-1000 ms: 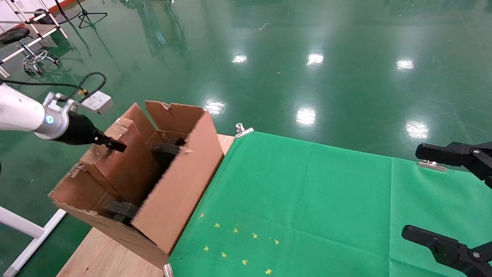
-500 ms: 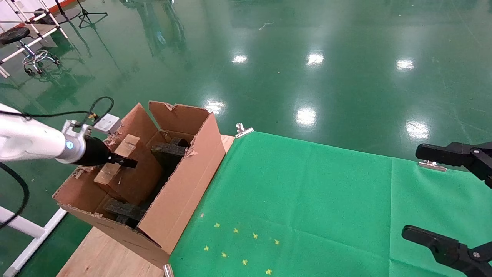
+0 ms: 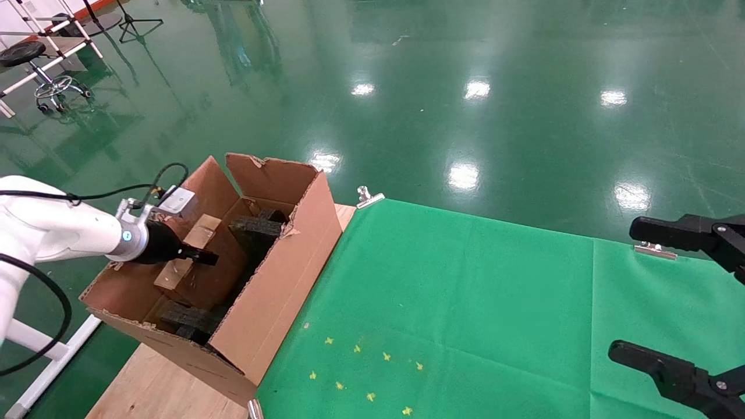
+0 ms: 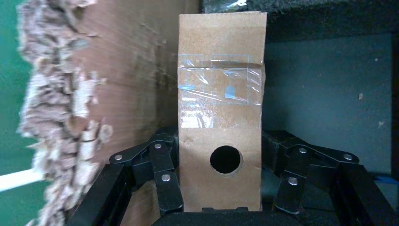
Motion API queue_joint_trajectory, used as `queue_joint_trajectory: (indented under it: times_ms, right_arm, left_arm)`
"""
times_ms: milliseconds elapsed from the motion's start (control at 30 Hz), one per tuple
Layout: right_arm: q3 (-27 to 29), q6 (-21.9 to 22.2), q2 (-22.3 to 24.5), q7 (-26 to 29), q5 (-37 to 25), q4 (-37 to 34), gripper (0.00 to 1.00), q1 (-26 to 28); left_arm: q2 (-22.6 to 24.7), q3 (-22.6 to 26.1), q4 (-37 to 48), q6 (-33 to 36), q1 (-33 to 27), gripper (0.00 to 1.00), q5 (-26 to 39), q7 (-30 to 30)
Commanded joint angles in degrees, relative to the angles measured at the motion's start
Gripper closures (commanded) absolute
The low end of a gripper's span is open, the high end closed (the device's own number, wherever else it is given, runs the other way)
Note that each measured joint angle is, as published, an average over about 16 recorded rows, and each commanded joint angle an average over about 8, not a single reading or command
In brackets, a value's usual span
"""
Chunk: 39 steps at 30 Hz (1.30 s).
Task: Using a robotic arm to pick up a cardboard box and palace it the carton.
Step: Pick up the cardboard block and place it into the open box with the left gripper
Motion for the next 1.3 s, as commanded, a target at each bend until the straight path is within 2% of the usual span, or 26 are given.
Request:
queue_joint_trajectory:
  times_ms: [33,133,167,1100,1300]
  right_arm:
    - [0.0,0.0,0.0,0.0,0.0,0.0,0.00,0.0]
    - [0.0,0.0,0.0,0.0,0.0,0.0,0.00,0.0]
    - [0.0,0.0,0.0,0.0,0.0,0.0,0.00,0.0]
    - [0.0,0.0,0.0,0.0,0.0,0.0,0.00,0.0]
    - [0.0,0.0,0.0,0.0,0.0,0.0,0.00,0.0]
  left_arm:
    - [0.3,0.0,-0.1,-0.4,0.5,0.39,0.0,0.0]
    - [0.4,0.0,-0.1,-0.7,0.8,0.04,0.0,0.0]
    - [0.4,0.0,-0.1,-0.8,0.9,0.00,-0.1,0.0]
    - [0.3,0.1,-0.1,-0.3,0.5,0.00,0.1,0.0]
    - [-1.6,-1.6,-2.4,3.9,-1.6,0.00,-2.2,1.9]
